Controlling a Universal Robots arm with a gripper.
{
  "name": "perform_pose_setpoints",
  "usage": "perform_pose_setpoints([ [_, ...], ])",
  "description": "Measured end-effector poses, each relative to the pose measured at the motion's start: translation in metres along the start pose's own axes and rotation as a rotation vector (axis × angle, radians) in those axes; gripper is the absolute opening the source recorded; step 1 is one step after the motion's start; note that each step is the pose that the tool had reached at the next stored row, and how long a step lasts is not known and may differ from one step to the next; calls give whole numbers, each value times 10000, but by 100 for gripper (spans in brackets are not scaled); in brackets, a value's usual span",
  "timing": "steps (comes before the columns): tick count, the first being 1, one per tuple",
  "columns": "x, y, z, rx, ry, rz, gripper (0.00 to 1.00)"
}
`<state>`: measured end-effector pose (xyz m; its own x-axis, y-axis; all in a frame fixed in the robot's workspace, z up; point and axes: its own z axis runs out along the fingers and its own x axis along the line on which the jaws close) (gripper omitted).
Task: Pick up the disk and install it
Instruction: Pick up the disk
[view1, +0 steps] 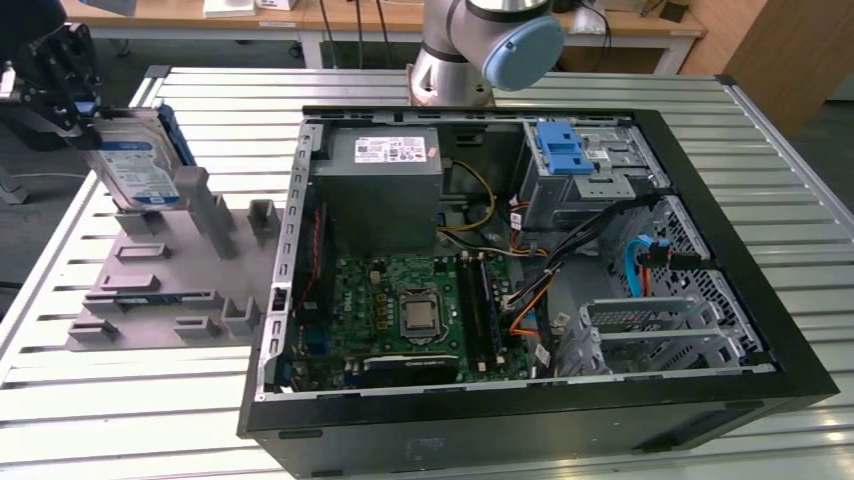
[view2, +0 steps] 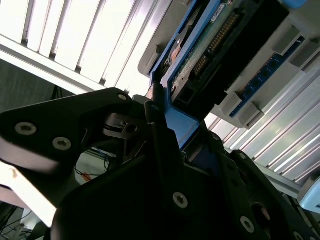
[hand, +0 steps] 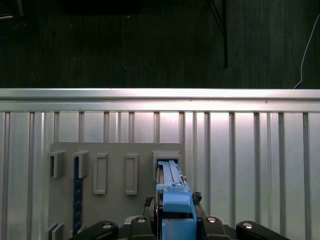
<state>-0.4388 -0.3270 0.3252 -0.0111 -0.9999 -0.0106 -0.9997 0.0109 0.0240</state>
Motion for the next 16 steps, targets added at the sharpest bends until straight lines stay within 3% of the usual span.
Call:
perform_pose_setpoints([
  [16, -1, 1, -57, -1, 0, 0, 36],
])
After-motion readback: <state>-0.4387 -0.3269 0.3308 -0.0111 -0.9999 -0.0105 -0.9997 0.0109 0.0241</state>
